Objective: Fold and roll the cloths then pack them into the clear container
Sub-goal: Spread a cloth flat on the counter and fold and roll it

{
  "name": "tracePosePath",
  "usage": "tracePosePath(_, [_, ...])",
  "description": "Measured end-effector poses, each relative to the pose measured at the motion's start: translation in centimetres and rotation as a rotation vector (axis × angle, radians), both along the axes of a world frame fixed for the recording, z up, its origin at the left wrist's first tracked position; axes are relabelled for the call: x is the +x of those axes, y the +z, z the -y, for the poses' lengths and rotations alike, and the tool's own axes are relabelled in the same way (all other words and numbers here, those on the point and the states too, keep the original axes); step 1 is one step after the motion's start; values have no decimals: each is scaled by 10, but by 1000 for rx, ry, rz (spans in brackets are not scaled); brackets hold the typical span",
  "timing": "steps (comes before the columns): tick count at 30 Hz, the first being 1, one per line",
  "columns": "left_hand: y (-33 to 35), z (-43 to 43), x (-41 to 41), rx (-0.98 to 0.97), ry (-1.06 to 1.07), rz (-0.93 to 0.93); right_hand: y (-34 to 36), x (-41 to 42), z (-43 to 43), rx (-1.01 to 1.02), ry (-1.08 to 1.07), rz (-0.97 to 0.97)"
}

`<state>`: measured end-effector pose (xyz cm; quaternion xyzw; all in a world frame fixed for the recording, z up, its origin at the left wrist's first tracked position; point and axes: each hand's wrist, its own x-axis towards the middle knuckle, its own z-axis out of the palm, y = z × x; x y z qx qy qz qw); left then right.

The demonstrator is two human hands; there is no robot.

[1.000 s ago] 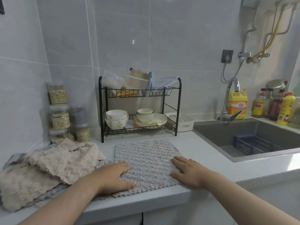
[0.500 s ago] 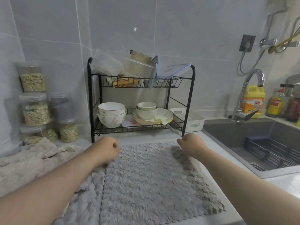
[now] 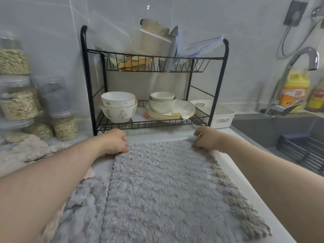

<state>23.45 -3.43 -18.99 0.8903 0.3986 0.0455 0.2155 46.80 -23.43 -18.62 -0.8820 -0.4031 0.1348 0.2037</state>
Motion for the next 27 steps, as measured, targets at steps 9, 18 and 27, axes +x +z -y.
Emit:
tracePosePath(9, [-1,-7,-12,-368,245,395,-5,11,17,463,-86,-560])
tracePosePath(18, [16,18,-27,-415,226,692,11,-5,43,701,-162,-585])
tracePosePath(27, [38,71,-78,-361,159,835,32,-39,101,744,-125,-573])
